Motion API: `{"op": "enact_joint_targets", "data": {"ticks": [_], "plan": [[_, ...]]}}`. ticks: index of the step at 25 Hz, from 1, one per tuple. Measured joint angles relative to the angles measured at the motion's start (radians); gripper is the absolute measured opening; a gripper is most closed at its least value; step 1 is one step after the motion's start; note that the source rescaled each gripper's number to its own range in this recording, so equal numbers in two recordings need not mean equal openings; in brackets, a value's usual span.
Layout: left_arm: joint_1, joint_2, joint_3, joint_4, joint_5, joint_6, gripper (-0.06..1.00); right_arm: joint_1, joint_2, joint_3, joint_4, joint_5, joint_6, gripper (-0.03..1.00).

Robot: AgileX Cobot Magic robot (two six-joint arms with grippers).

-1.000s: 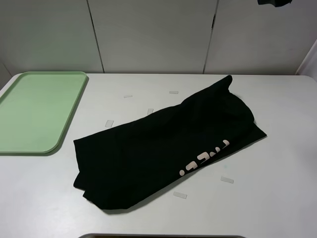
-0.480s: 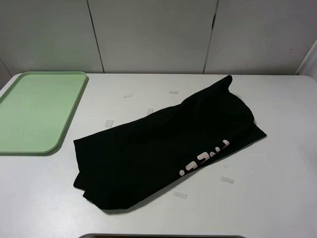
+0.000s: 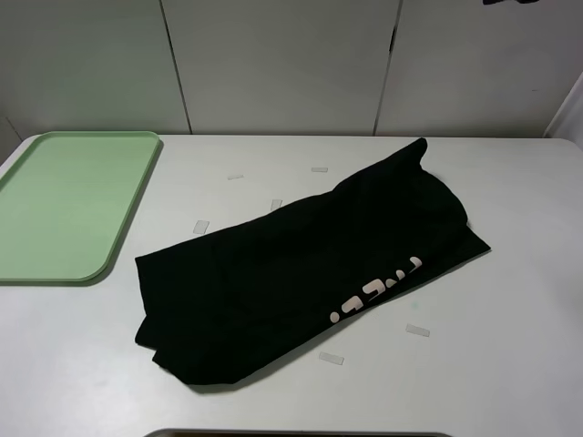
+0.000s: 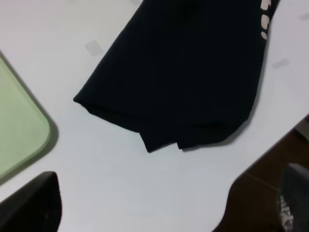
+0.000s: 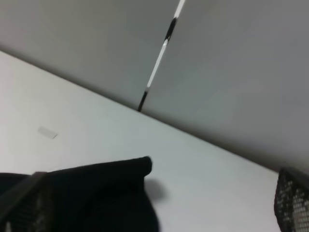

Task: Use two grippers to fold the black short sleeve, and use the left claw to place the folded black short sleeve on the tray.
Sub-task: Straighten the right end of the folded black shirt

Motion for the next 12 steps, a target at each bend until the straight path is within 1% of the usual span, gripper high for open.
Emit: {"op": "enact_joint_targets", "data": {"ticks": [5, 9, 11, 12], "plan": [[0.0, 0.0, 0.0, 0.0, 0.0, -0.001, 0.88, 0.0, 0.0, 0.0, 0.043, 0.027, 0.0, 1.0], [0.002, 0.0, 0.0, 0.0, 0.0, -0.001, 0.88, 0.0, 0.0, 0.0, 0.049, 0.056, 0.001, 1.0], [0.029, 0.0, 0.0, 0.001, 0.0, -0.001, 0.88, 0.0, 0.0, 0.0, 0.055, 0.073, 0.001, 1.0], [0.055, 0.0, 0.0, 0.001, 0.0, -0.001, 0.88, 0.0, 0.0, 0.0, 0.06, 0.078, 0.001, 1.0]]}}
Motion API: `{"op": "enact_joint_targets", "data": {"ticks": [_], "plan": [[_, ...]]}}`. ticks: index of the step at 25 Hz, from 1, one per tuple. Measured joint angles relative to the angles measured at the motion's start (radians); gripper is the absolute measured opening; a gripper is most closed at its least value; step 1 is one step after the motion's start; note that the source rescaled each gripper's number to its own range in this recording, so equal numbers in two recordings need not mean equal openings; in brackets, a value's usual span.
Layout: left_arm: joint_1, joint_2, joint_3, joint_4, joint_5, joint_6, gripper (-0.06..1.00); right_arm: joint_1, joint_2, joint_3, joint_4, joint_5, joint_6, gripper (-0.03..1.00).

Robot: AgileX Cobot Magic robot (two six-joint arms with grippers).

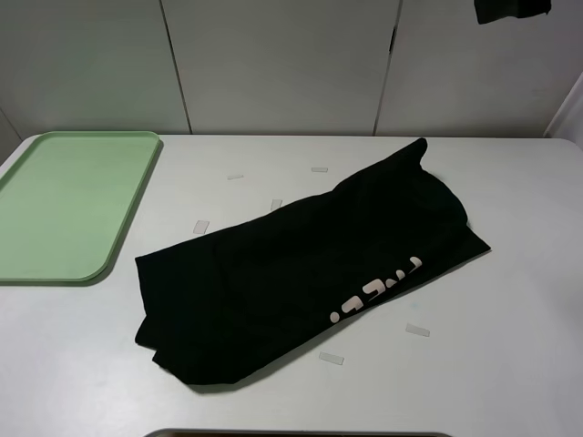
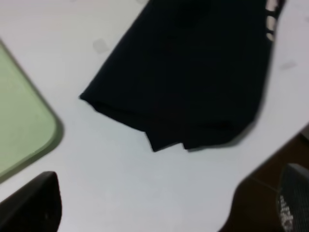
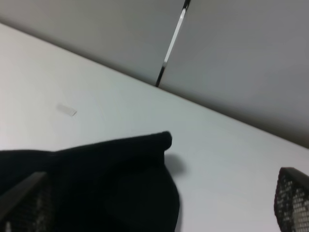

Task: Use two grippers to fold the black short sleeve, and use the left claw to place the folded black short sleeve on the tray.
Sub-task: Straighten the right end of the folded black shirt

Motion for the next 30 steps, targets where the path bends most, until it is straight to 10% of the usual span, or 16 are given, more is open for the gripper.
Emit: {"op": "enact_joint_targets", "data": {"ticks": [12, 30], "plan": [[0.362, 0.0, 0.0, -0.001, 0.0, 0.0, 0.88, 0.0, 0.0, 0.0, 0.1, 0.031, 0.0, 1.0], [0.385, 0.0, 0.0, -0.001, 0.0, 0.0, 0.88, -0.001, 0.24, 0.0, 0.305, 0.231, -0.108, 1.0]]}}
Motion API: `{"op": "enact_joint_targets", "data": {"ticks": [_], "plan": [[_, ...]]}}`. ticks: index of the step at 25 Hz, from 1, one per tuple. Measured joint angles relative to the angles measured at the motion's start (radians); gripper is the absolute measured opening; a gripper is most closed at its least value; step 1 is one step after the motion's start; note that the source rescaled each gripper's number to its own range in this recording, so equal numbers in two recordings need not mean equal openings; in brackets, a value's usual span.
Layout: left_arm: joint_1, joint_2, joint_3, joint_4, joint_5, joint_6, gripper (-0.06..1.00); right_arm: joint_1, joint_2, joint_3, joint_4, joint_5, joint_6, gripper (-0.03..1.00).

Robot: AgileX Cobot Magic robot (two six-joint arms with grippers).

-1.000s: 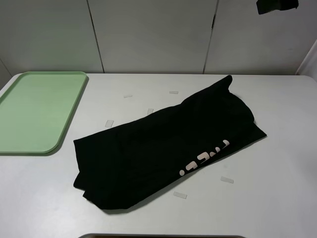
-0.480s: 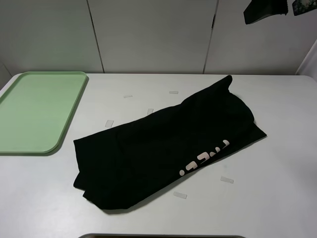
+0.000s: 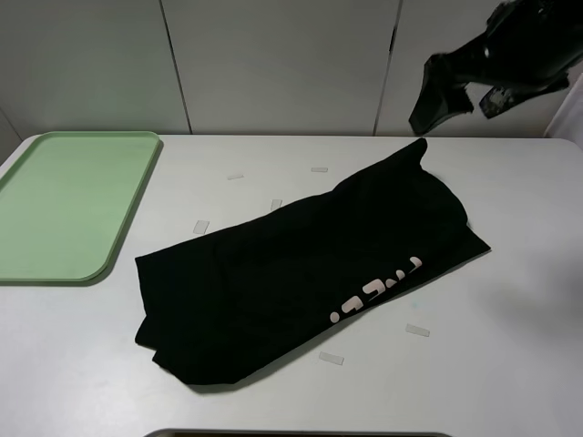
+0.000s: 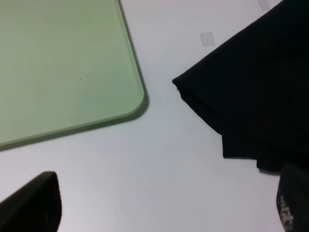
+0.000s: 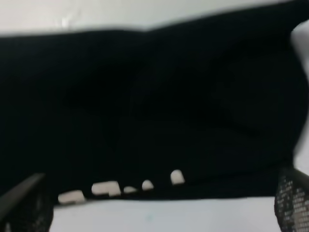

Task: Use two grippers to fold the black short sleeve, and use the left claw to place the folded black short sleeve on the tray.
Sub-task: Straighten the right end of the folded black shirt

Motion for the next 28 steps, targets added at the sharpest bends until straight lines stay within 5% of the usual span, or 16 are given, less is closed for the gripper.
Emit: {"op": "enact_joint_targets", "data": {"ticks": [7, 11, 17, 28], "plan": [[0.0, 0.0, 0.0, 0.0, 0.0, 0.0, 0.88, -0.076, 0.231, -0.056, 0.192, 0.001, -0.19, 1.0], [0.0, 0.0, 0.0, 0.0, 0.0, 0.0, 0.88, -0.149, 0.355, -0.189, 0.244, 0.095, -0.244, 1.0], [0.0, 0.0, 0.0, 0.0, 0.0, 0.0, 0.88, -0.259, 0.518, -0.375, 0.24, 0.175, -0.325, 1.0], [0.0, 0.0, 0.0, 0.0, 0.001, 0.0, 0.88, -0.341, 0.73, -0.493, 0.173, 0.14, -0.388, 1.0]]}}
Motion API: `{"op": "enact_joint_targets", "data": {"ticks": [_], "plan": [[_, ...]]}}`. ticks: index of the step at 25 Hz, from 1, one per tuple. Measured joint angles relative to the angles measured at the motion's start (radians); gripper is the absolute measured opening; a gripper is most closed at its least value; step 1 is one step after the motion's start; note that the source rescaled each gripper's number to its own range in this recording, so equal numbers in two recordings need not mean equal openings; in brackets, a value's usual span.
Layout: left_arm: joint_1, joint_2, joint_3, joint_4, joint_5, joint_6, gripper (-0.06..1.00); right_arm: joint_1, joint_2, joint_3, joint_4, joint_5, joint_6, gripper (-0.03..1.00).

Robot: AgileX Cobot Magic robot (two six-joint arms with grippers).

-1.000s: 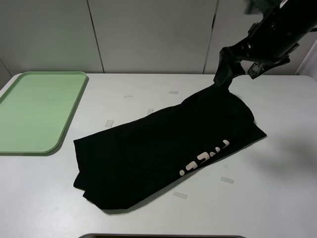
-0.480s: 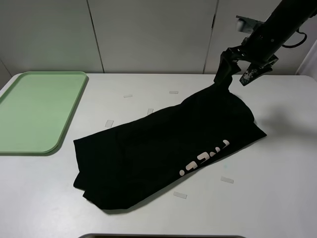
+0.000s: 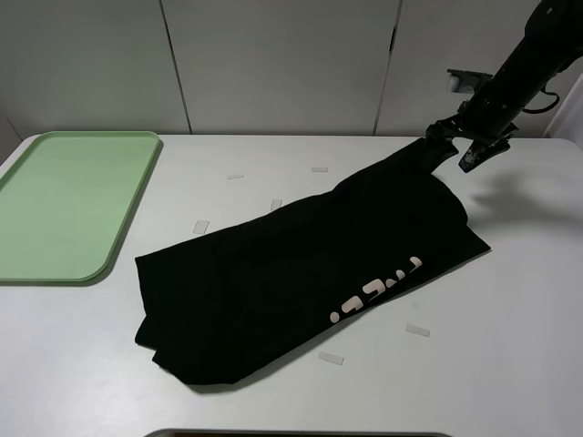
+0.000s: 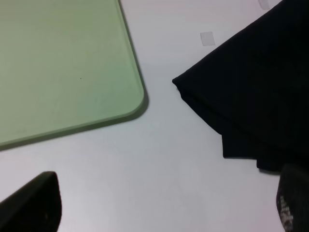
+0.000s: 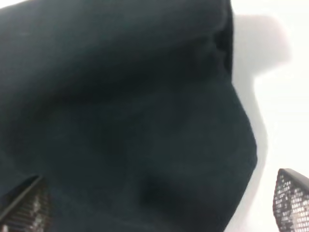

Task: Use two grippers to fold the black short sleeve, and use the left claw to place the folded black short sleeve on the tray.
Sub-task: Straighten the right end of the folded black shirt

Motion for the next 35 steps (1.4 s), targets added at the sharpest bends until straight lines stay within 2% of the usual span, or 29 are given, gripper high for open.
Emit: {"op": "enact_joint_targets", "data": {"ticks": [13, 18, 19, 26, 30, 31, 33, 35], "plan": [[0.0, 0.0, 0.0, 0.0, 0.0, 0.0, 0.88, -0.019, 0.088, -0.002, -0.06, -0.117, -0.036, 1.0], [0.0, 0.0, 0.0, 0.0, 0.0, 0.0, 0.88, -0.027, 0.103, -0.002, -0.051, -0.114, -0.036, 0.99], [0.0, 0.0, 0.0, 0.0, 0.0, 0.0, 0.88, -0.029, 0.107, -0.002, -0.049, -0.113, -0.036, 0.96], [0.0, 0.0, 0.0, 0.0, 0.0, 0.0, 0.88, -0.03, 0.114, -0.002, -0.045, -0.11, -0.036, 0.59], [0.0, 0.0, 0.0, 0.0, 0.0, 0.0, 0.88, -0.03, 0.115, -0.002, -0.043, -0.097, -0.036, 0.27], [0.0, 0.0, 0.0, 0.0, 0.0, 0.0, 0.88, -0.03, 0.115, -0.002, -0.043, -0.096, -0.036, 0.16], [0.0, 0.0, 0.0, 0.0, 0.0, 0.0, 0.88, -0.03, 0.115, -0.002, -0.05, -0.094, -0.036, 0.02], [0.0, 0.0, 0.0, 0.0, 0.0, 0.0, 0.88, -0.03, 0.115, -0.002, -0.056, -0.087, -0.034, 0.0]]}}
